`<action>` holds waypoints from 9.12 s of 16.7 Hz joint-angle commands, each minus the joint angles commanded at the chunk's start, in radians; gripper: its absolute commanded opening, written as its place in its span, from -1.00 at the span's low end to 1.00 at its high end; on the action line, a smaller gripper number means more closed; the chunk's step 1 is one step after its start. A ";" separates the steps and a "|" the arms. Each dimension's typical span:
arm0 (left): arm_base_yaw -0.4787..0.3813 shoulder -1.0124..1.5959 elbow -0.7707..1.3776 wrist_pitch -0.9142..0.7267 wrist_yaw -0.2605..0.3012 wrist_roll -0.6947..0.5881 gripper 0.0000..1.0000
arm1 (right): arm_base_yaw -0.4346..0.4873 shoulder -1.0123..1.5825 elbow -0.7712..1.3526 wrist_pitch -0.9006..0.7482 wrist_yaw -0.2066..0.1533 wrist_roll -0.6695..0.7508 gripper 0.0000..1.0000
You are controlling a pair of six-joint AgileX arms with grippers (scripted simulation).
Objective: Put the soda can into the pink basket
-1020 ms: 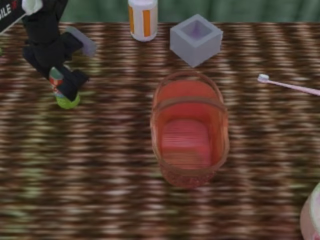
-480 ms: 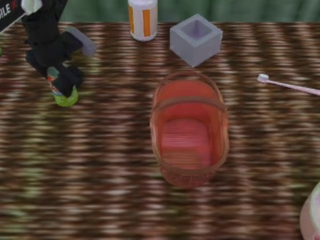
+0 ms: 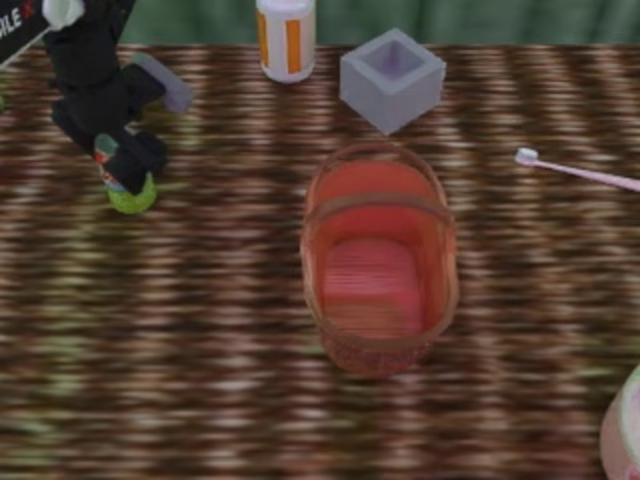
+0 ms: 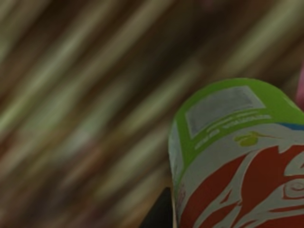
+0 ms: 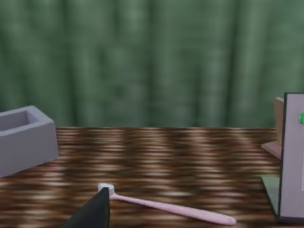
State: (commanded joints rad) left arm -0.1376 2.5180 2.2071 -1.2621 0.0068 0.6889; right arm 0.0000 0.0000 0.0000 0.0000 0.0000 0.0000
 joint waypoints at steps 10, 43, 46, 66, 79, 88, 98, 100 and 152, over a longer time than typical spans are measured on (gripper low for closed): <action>-0.045 -0.050 -0.189 0.367 0.250 -0.125 -1.00 | 0.000 0.000 0.000 0.000 0.000 0.000 1.00; -0.175 -0.294 -0.999 2.249 1.260 -0.646 -1.00 | 0.000 0.000 0.000 0.000 0.000 0.000 1.00; -0.169 -0.239 -1.024 2.319 1.257 -0.648 -1.00 | 0.000 0.000 0.000 0.000 0.000 0.000 1.00; -0.168 -0.237 -1.025 2.322 1.257 -0.648 1.00 | 0.000 0.000 0.000 0.000 0.000 0.000 1.00; -0.127 -0.444 -1.136 2.196 1.123 -0.710 1.00 | 0.080 0.217 0.214 -0.185 -0.003 -0.114 1.00; 0.012 -1.291 -1.513 1.818 0.656 -0.792 1.00 | 0.337 1.117 1.098 -0.801 -0.002 -0.505 1.00; 0.132 -2.288 -2.027 1.398 0.135 -0.724 1.00 | 0.611 2.106 2.103 -1.438 0.000 -0.923 1.00; 0.146 -2.407 -2.113 1.332 0.064 -0.707 1.00 | 0.645 2.218 2.222 -1.513 0.002 -0.973 1.00; 0.158 -2.518 -2.207 1.262 -0.007 -0.689 1.00 | 0.678 2.293 2.210 -1.487 0.004 -1.024 -1.00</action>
State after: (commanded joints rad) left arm 0.0200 0.0000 0.0000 0.0000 0.0000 0.0000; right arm 0.6784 2.2928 2.2096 -1.4874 0.0037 -1.0237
